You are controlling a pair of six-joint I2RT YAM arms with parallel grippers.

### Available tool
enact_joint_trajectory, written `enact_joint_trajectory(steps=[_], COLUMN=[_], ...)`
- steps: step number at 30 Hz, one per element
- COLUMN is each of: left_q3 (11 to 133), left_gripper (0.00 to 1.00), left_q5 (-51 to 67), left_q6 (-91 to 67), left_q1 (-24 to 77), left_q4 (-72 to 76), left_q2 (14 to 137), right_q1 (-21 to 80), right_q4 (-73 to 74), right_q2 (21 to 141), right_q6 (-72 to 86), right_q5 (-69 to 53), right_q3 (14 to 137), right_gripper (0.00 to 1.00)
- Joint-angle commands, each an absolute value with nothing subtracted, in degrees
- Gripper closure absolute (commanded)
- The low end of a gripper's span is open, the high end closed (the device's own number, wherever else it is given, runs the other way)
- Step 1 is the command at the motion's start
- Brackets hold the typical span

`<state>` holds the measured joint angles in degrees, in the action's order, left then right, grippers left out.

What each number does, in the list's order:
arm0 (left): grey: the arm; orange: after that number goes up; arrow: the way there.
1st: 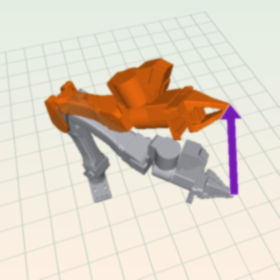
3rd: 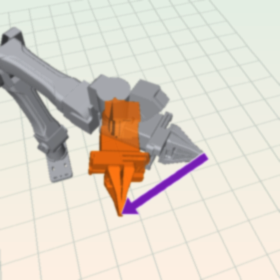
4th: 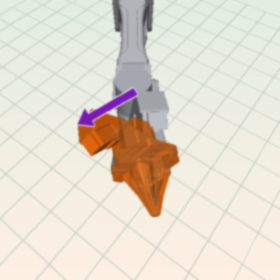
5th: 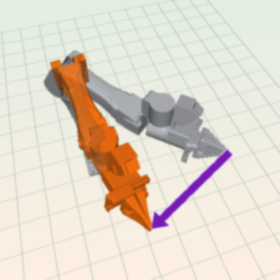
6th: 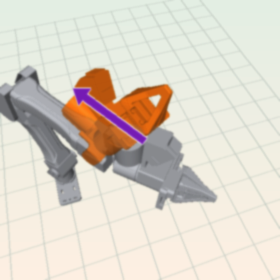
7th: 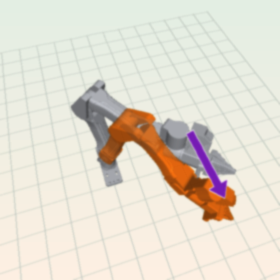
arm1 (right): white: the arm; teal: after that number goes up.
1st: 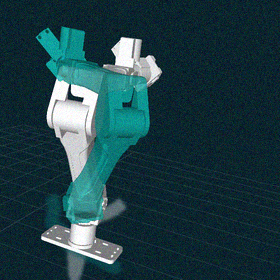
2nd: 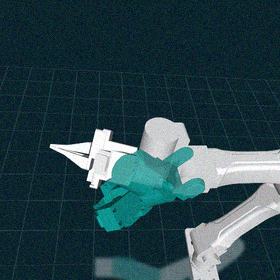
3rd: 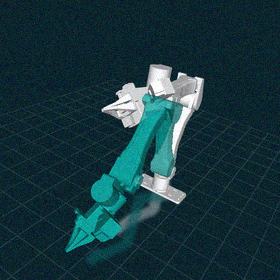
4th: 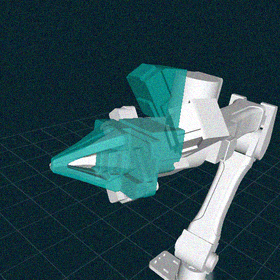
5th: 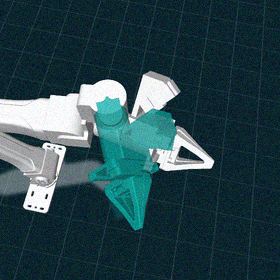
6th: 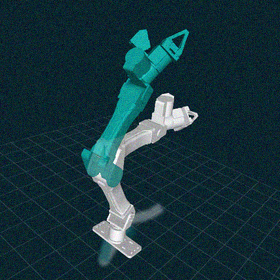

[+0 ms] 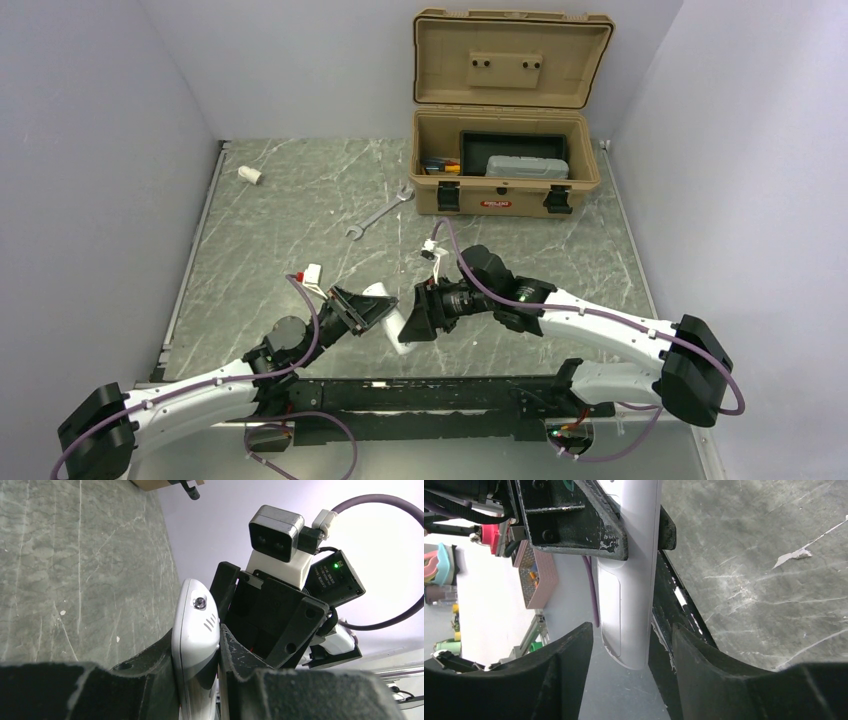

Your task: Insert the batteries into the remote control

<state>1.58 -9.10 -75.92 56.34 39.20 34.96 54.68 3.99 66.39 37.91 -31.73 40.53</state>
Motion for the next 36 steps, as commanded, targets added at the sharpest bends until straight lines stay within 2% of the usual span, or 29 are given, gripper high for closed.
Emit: enact_joint_trajectory(steps=[1,15,36], left_q3=[2.6,3.2,2.1], left_gripper=[1.0,1.0,1.0], left_q5=[-9.9,-9.3,-10.1], left_q6=[-76.4,-76.2,-75.8], left_q1=[56.5,56.6,56.5], left_q4=[42.6,46.2,49.0], left_q2=[34.2,36.4,36.8], right_q1=[54.7,54.5,54.5], right_q4=[1.8,-7.6,-19.2], right_q2=[65.8,68.0,70.4], right_q6=[38.0,42.7,49.0], right_q5=[-30.8,-34.2,-38.3], right_q3=[40.8,37.8,35.2], right_gripper=[0.37,0.35,0.52])
